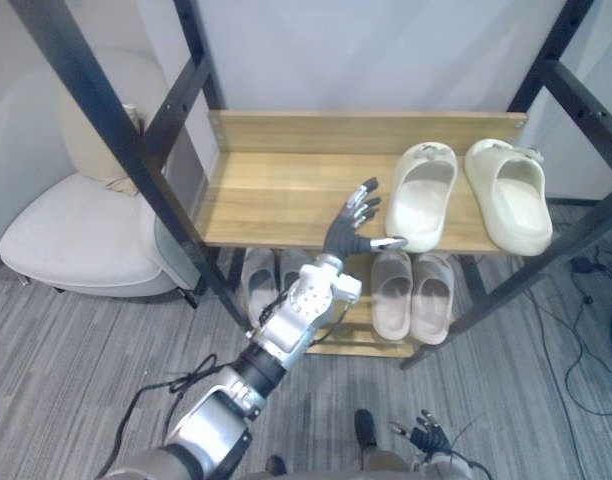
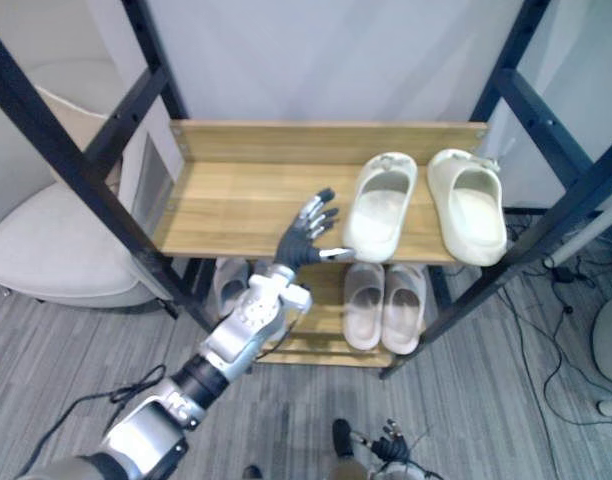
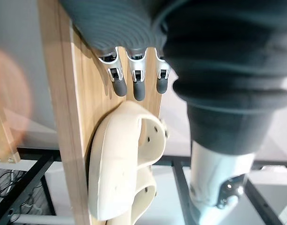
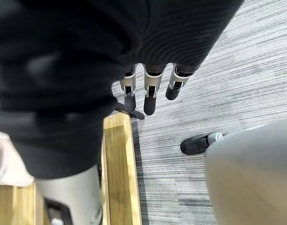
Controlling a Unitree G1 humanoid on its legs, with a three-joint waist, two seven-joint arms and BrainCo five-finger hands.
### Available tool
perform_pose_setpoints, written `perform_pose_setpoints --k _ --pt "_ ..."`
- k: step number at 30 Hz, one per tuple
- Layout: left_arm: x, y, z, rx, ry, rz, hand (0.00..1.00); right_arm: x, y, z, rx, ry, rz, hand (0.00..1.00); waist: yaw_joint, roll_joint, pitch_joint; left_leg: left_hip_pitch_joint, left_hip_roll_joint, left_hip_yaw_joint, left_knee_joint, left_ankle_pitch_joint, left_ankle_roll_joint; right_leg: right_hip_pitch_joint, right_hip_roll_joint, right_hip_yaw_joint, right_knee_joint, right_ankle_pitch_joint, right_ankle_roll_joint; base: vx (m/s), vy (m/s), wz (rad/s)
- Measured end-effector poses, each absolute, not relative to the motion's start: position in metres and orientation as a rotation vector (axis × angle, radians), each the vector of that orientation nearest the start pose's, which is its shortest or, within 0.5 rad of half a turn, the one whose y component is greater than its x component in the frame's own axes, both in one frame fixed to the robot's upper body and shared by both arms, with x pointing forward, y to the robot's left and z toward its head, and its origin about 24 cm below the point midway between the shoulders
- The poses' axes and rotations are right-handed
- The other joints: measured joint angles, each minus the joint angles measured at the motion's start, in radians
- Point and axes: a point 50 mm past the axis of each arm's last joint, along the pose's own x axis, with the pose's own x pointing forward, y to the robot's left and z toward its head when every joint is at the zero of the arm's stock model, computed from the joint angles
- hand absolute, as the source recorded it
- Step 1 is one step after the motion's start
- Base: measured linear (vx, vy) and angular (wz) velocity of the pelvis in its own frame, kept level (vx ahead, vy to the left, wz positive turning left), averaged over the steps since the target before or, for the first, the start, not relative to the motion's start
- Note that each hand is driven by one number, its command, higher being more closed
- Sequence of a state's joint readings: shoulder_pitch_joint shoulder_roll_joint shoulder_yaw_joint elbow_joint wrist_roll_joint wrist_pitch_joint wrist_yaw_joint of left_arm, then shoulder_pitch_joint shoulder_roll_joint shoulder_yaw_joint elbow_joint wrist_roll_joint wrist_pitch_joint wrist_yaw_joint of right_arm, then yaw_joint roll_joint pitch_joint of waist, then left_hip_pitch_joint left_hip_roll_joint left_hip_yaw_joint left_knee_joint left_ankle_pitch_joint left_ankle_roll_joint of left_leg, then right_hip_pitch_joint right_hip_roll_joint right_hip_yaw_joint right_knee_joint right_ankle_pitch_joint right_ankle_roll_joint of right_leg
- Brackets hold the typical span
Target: Organize the slippers on the shoe rack
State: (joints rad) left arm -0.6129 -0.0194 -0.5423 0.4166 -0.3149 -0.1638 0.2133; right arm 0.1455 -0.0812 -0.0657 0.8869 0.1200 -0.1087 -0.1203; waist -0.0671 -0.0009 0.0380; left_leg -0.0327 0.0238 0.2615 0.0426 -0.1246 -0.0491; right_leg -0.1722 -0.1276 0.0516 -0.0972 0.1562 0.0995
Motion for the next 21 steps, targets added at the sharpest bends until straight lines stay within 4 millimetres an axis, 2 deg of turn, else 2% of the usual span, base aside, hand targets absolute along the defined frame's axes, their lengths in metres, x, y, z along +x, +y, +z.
perform_pose_setpoints --k 13,21 --pt "0.325 -0.031 0.128 -0.049 -0.219 -0.489 0.00 0.114 -0.202 -0.144 0.008 0.898 -0.310 0.00 -0.035 0.002 0.018 0.009 -0.001 0.013 -0.006 0.000 -0.001 0.000 0.001 0.013 0.000 0.000 0.000 0.00 -0.005 -0.01" --pt "0.323 -0.042 0.133 -0.064 -0.232 -0.496 0.00 0.117 -0.203 -0.142 0.010 0.888 -0.315 0.00 -0.035 0.007 0.031 0.012 0.005 0.031 -0.006 -0.004 -0.006 -0.006 0.004 0.033 0.007 -0.001 0.003 0.00 -0.013 -0.06"
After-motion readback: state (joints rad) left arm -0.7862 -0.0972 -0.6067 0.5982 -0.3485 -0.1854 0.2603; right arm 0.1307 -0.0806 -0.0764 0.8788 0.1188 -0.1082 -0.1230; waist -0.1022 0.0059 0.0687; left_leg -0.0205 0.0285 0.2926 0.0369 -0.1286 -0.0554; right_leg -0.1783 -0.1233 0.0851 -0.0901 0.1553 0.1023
